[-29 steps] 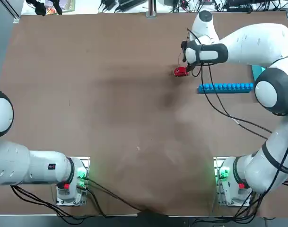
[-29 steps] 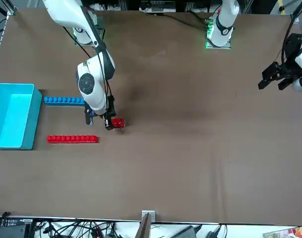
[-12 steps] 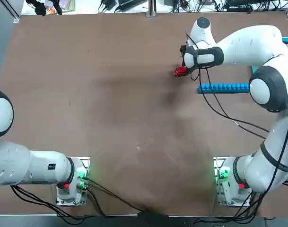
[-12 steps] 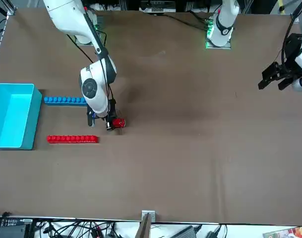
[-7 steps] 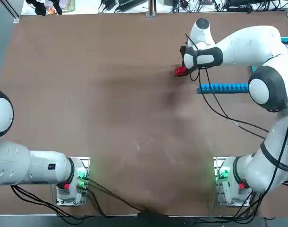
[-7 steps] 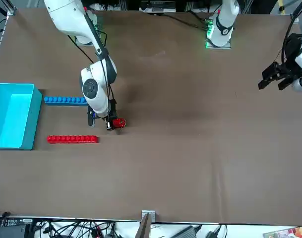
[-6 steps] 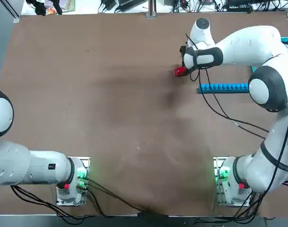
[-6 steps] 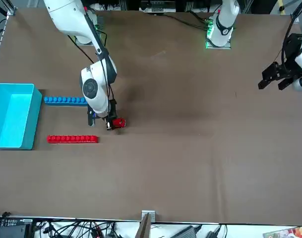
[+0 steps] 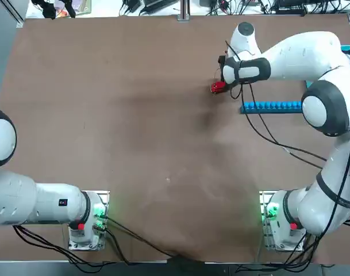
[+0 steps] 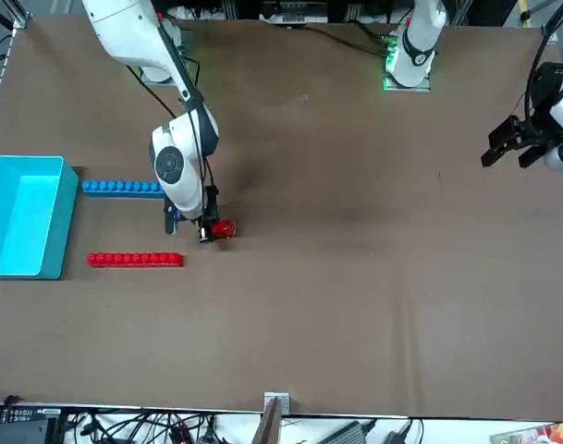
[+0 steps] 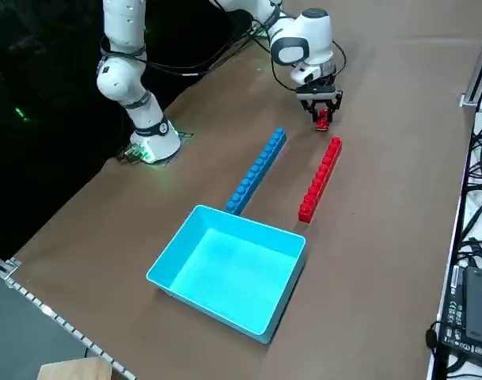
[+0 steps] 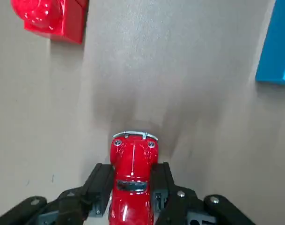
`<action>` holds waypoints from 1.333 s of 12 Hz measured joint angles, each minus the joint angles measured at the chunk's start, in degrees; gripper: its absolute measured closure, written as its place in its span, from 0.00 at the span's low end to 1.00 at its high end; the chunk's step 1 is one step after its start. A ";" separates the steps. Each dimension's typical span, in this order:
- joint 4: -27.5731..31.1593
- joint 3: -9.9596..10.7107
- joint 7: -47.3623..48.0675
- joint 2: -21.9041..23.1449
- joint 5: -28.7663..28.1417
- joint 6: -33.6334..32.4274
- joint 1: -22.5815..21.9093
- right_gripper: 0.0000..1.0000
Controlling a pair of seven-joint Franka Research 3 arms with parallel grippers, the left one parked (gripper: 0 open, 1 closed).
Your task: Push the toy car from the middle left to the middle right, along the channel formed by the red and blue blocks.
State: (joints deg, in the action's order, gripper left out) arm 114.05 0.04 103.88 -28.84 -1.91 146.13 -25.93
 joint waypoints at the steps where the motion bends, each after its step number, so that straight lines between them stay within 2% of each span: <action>1: -0.09 -0.02 0.06 -0.06 0.00 0.00 -0.08 0.53; 16: -2.77 -0.28 6.90 -1.80 -0.06 -0.38 -2.87 0.53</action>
State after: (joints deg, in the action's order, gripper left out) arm 111.28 -0.24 110.78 -30.64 -1.97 145.75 -28.80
